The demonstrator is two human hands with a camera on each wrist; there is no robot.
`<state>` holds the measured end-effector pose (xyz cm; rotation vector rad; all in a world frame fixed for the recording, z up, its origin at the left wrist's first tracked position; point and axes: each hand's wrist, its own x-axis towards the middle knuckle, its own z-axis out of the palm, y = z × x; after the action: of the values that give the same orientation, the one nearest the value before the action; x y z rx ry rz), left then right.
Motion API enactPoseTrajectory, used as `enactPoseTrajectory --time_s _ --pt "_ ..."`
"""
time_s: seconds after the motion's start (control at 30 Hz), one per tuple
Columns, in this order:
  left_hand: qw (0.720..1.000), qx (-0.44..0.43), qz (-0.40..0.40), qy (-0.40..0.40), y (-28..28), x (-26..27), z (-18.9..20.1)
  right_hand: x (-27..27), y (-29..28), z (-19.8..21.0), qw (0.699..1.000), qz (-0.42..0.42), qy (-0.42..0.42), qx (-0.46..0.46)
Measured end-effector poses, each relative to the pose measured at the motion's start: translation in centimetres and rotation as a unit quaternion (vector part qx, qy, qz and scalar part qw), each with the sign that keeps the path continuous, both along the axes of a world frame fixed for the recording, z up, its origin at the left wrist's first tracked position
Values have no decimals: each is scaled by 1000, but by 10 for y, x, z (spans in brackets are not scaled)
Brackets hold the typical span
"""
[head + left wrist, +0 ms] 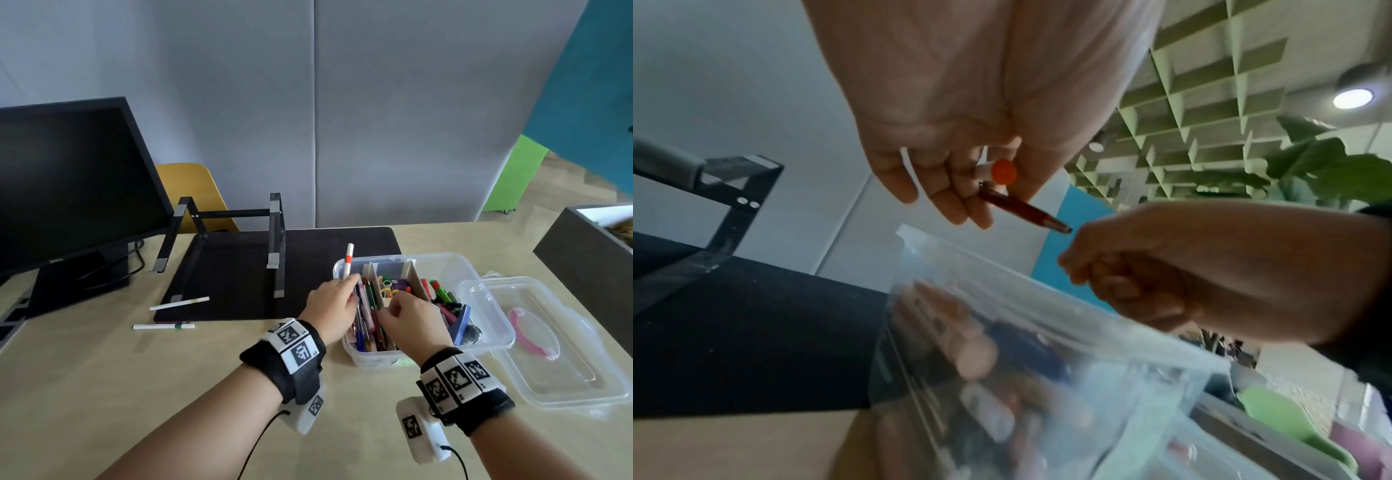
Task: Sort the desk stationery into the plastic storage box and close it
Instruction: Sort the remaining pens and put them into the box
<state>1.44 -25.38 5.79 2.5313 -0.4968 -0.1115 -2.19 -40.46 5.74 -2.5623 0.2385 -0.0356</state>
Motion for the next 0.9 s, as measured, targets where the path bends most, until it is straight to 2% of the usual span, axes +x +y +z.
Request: enactPoseTrajectory --time_s 0.1,0.27,0.33,0.53,0.77,0.9 --pt "994 107 -12 -26 -13 -5 -13 3 -10 -9 999 -29 -11 33" --pt "976 210 -14 -47 -17 -14 -27 3 -14 -22 998 3 -34 47" --pt "978 205 2 -38 -17 -15 -25 3 -14 -24 998 8 -35 43" --pt "988 133 36 73 -22 -14 -14 1 -12 -24 999 3 -36 37" --pt "987 157 -9 -22 2 -16 -33 6 -3 -16 997 -29 -50 53" --pt "991 114 -2 -67 27 -19 -39 10 17 -2 997 -17 -73 33"
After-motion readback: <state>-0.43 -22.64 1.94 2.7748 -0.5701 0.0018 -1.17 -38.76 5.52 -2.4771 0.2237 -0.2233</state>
